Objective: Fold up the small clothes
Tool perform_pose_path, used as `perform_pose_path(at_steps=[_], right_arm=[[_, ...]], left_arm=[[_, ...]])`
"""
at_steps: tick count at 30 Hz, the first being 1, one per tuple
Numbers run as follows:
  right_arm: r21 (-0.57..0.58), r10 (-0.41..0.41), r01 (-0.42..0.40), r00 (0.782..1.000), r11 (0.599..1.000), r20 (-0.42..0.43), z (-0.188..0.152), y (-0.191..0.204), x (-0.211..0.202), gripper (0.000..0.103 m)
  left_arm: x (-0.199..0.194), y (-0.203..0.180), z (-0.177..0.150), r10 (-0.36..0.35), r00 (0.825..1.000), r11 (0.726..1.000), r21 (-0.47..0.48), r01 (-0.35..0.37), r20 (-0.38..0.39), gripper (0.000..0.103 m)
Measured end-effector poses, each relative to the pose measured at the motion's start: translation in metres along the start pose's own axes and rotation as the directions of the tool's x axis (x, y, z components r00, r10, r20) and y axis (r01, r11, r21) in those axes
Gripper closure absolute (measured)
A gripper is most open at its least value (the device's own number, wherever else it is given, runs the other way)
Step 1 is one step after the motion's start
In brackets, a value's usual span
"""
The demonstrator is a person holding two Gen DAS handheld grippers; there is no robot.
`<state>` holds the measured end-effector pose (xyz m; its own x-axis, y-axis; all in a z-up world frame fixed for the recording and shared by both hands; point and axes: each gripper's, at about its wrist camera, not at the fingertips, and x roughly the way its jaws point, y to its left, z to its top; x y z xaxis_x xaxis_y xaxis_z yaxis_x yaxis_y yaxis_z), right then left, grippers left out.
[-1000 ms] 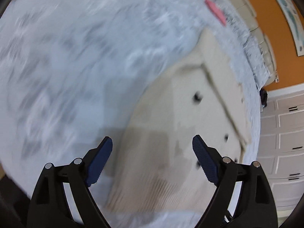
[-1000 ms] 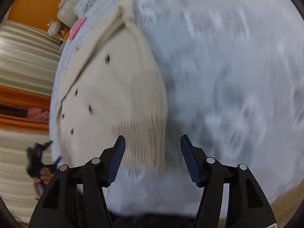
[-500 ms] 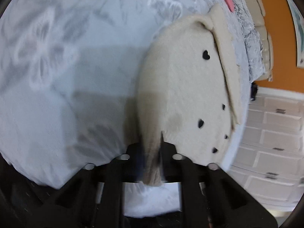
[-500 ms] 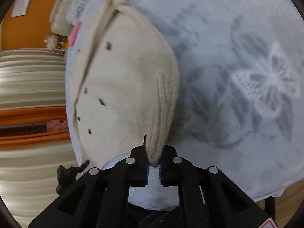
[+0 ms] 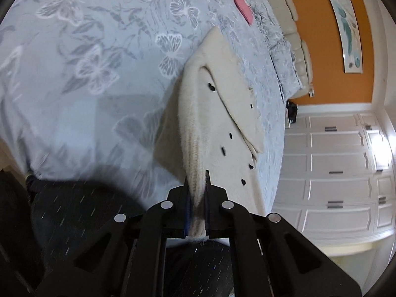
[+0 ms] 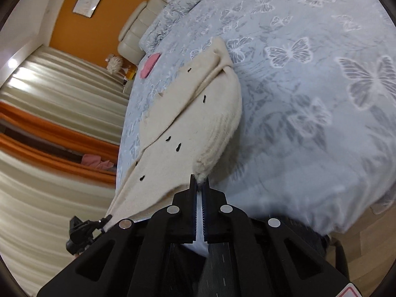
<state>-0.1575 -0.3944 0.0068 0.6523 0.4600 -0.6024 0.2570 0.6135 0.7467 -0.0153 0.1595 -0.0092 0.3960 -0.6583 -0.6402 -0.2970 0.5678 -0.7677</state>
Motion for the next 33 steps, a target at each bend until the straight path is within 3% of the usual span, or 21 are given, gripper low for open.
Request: perform_pose_path(at_steps=[5, 11, 14, 18, 22, 25, 29, 33], right_arm=[[-0.014, 0.010, -0.010, 1.000, 1.000, -0.023, -0.049, 0.000, -0.043, 0.100], [-0.044, 0.037, -0.037, 0.999, 0.998, 0.002, -0.081, 0.013, -0.100, 0.100], [-0.069, 0.067, -0.063, 0.996, 0.996, 0.058, -0.074, 0.028, -0.121, 0.100], [-0.125, 0.128, -0.111, 0.982, 0.986, 0.140, -0.035, 0.048, -0.129, 0.100], [-0.141, 0.143, -0.114, 0.967, 0.983, 0.213, 0.032, 0.053, -0.096, 0.100], [-0.099, 0.126, -0.106, 0.967, 0.989, 0.221, 0.081, 0.045, -0.048, 0.100], [-0.039, 0.047, -0.040, 0.977, 0.998, 0.207, 0.140, 0.029, 0.036, 0.100], [0.058, -0.024, 0.014, 0.983, 0.998, 0.182, 0.171, 0.000, 0.102, 0.100]], left_arm=[[-0.032, 0.017, -0.043, -0.016, 0.999, 1.000, -0.007, 0.016, -0.049, 0.097], [-0.080, 0.018, -0.087, -0.054, 0.997, 0.999, -0.001, 0.054, -0.063, 0.097], [-0.105, 0.005, -0.093, -0.103, 0.994, 0.995, 0.007, 0.103, -0.028, 0.097], [-0.122, -0.035, -0.076, -0.158, 0.987, 0.984, 0.085, 0.155, 0.029, 0.097], [-0.101, -0.085, -0.031, -0.145, 0.982, 0.972, 0.204, 0.118, 0.118, 0.096], [-0.061, -0.109, 0.009, -0.103, 0.981, 0.973, 0.220, 0.065, 0.164, 0.096], [0.011, -0.121, 0.063, 0.025, 0.975, 0.976, 0.204, -0.071, 0.219, 0.096], [0.090, -0.111, 0.110, 0.129, 0.970, 0.972, 0.166, -0.165, 0.206, 0.096]])
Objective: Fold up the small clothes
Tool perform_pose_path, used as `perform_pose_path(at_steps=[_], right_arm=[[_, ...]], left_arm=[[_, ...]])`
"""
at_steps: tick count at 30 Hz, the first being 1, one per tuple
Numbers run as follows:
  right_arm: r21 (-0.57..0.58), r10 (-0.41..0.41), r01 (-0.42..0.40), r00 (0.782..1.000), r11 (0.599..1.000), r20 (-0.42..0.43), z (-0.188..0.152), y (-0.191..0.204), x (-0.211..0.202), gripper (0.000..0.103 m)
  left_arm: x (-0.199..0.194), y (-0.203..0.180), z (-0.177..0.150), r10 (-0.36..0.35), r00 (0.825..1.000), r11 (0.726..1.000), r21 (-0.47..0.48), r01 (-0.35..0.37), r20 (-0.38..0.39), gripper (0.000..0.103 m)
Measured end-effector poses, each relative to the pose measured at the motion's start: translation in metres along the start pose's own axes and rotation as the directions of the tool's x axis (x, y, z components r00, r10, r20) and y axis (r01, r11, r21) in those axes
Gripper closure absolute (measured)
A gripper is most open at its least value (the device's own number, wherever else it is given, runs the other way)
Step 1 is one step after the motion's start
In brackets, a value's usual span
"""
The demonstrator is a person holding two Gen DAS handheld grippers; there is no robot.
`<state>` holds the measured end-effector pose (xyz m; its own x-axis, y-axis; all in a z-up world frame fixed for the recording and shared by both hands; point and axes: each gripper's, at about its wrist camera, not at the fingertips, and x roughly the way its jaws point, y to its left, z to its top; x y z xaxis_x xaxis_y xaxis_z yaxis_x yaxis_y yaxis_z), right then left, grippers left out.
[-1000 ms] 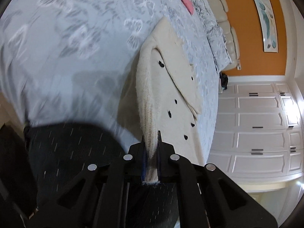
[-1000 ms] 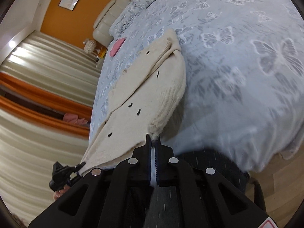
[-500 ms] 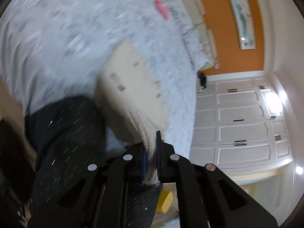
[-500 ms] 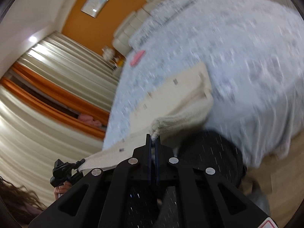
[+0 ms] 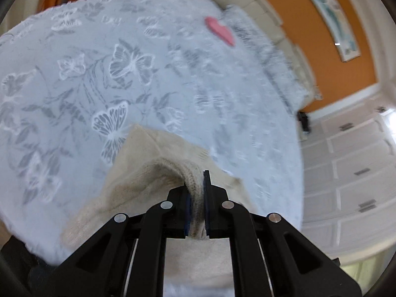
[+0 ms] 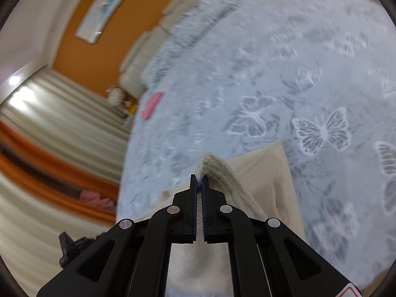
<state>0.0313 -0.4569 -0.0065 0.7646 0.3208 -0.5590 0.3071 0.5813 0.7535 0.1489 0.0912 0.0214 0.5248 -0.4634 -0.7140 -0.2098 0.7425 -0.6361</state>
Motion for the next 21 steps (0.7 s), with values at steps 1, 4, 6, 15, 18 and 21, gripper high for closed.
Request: perform_pose_path(at_steps=[1, 4, 6, 15, 18, 21], right_arm=[[0.017, -0.014, 0.014, 1.000, 1.000, -0.007, 0.003, -0.006, 0.013, 0.100], [0.043, -0.062, 0.063, 0.998, 0.997, -0.016, 0.007, -0.021, 0.049, 0.100], [0.038, -0.091, 0.092, 0.996, 0.995, -0.019, 0.009, -0.027, 0.068, 0.100], [0.048, -0.219, 0.214, 0.969, 0.976, 0.117, 0.007, -0.043, 0.078, 0.090], [-0.015, -0.228, 0.241, 0.935, 0.970, 0.271, 0.002, -0.017, 0.043, 0.075], [-0.139, -0.152, 0.188, 0.959, 0.972, 0.239, -0.017, 0.015, 0.038, 0.073]], left_arm=[[0.014, 0.003, 0.004, 0.014, 1.000, 1.000, -0.003, -0.014, -0.005, 0.096], [0.056, 0.010, 0.016, 0.074, 0.997, 0.997, 0.002, -0.074, -0.011, 0.096], [0.077, 0.017, 0.022, 0.099, 0.995, 0.995, 0.003, -0.099, -0.017, 0.096], [0.119, 0.040, 0.010, 0.142, 0.989, 0.989, 0.031, -0.143, 0.050, 0.091], [0.100, 0.026, -0.001, 0.141, 0.981, 0.986, 0.069, -0.151, 0.132, 0.082], [0.055, -0.011, -0.020, 0.098, 0.943, 0.972, 0.173, -0.160, 0.319, 0.035]])
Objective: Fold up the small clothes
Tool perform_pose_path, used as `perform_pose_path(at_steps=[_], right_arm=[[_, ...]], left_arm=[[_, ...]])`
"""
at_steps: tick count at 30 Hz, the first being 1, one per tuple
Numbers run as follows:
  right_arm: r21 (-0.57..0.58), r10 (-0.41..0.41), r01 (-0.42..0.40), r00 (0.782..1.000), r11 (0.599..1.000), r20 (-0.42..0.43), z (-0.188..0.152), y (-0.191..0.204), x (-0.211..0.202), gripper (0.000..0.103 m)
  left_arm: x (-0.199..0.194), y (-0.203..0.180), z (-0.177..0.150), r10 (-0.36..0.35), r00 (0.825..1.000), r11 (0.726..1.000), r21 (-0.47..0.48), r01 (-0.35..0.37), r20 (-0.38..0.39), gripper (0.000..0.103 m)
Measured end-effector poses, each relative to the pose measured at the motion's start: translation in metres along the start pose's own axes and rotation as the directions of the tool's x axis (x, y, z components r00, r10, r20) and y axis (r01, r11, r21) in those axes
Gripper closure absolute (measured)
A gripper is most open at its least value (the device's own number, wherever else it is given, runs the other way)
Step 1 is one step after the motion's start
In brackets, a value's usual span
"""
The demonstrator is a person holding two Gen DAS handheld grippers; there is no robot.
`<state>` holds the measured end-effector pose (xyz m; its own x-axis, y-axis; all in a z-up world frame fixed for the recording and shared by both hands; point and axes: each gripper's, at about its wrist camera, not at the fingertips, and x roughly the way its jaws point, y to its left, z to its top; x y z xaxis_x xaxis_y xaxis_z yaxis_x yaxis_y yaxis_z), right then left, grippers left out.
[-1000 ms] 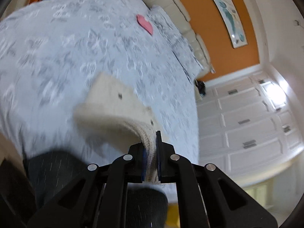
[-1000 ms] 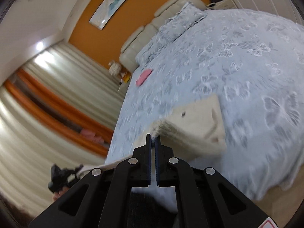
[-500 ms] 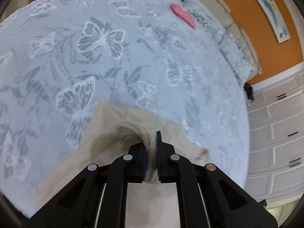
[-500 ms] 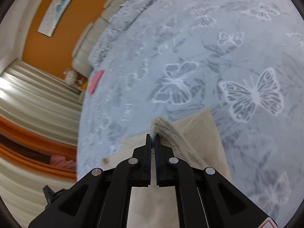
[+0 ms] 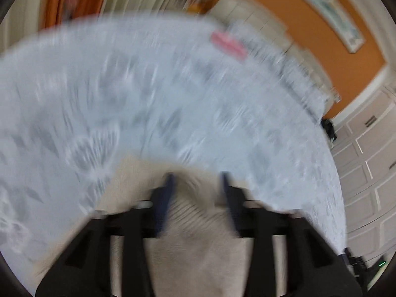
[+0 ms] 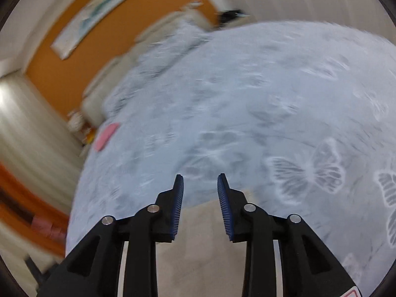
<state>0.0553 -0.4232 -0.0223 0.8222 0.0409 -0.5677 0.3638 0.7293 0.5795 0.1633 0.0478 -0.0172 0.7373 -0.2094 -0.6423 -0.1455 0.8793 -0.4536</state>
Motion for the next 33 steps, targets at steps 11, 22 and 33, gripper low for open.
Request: perform_pose_path(at_steps=[11, 22, 33], right_arm=[[-0.442, -0.231, 0.198, 0.973, 0.875, -0.021, -0.044, 0.059, 0.026, 0.024], [-0.226, -0.262, 0.214, 0.942, 0.950, -0.209, -0.023, -0.006, 0.066, 0.030], [-0.166, -0.003, -0.002, 1.000, 0.986, -0.029, -0.008, 0.026, 0.010, 0.094]], left_arm=[[0.022, -0.023, -0.033, 0.060, 0.994, 0.982, 0.184, -0.043, -0.088, 0.017], [0.054, 0.038, 0.000, 0.055, 0.985, 0.997, -0.052, -0.065, -0.161, 0.021], [0.021, 0.017, 0.009, -0.003, 1.000, 0.998, 0.067, 0.005, -0.023, 0.099]])
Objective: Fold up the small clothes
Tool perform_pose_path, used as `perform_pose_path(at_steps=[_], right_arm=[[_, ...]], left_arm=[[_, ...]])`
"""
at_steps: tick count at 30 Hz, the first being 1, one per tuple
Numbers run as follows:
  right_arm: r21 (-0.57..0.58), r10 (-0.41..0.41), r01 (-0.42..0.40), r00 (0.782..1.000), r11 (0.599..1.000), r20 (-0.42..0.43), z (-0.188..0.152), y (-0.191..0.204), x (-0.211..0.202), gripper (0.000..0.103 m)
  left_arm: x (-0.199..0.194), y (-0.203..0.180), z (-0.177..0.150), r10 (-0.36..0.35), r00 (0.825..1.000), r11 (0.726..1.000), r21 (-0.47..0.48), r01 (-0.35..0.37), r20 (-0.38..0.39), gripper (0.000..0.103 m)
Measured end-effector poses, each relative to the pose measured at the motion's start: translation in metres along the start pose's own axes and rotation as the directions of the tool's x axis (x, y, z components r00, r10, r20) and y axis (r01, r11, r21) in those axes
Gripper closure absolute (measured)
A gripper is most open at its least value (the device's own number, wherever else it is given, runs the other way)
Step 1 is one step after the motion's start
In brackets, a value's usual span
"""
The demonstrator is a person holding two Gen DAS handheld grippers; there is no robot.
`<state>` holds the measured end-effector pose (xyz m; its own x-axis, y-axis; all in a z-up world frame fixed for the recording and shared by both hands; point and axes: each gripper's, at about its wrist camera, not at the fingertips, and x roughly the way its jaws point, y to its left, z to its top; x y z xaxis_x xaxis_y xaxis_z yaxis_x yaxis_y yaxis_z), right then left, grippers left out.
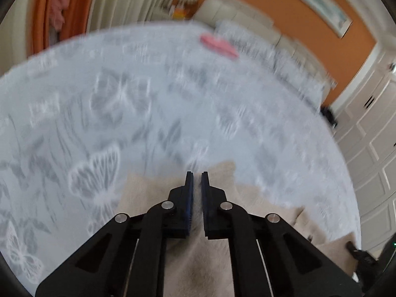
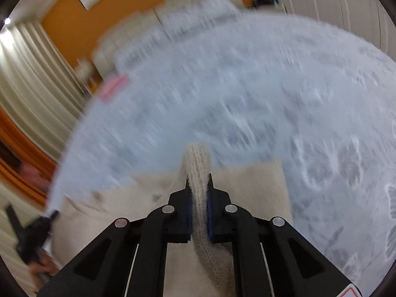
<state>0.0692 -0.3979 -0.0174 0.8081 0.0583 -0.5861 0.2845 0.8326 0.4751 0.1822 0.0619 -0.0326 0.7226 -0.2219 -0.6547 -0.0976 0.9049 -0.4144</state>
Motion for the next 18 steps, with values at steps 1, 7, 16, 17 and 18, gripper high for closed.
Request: perform_pose_path(at_steps=[1, 7, 16, 17, 18], right_arm=[[-0.015, 0.006, -0.006, 0.999, 1.000, 0.040, 0.005, 0.004, -0.004, 0.094], [0.012, -0.187, 0.199, 0.938, 0.980, -0.292, -0.020, -0.034, 0.085, 0.094], [0.026, -0.141, 0.155, 0.946, 0.988, -0.291, -0.018, -0.035, 0.080, 0.084], [0.026, -0.143, 0.157, 0.945, 0.987, -0.294, -0.018, -0.034, 0.082, 0.074], [0.031, -0.139, 0.155, 0.944, 0.987, -0.298, -0.019, -0.034, 0.084, 0.070]], left_arm=[[-0.010, 0.001, 0.004, -0.001, 0.998, 1.000, -0.007, 0.002, 0.060, 0.102], [0.016, 0.018, 0.000, 0.118, 0.992, 0.991, -0.061, -0.120, -0.035, 0.102], [0.020, -0.008, -0.004, 0.002, 0.996, 1.000, 0.008, -0.001, -0.085, 0.026], [0.025, -0.011, -0.007, 0.019, 0.994, 0.999, 0.033, -0.016, -0.105, 0.027], [0.028, -0.013, -0.009, 0.032, 0.992, 0.999, 0.044, -0.027, -0.120, 0.027]])
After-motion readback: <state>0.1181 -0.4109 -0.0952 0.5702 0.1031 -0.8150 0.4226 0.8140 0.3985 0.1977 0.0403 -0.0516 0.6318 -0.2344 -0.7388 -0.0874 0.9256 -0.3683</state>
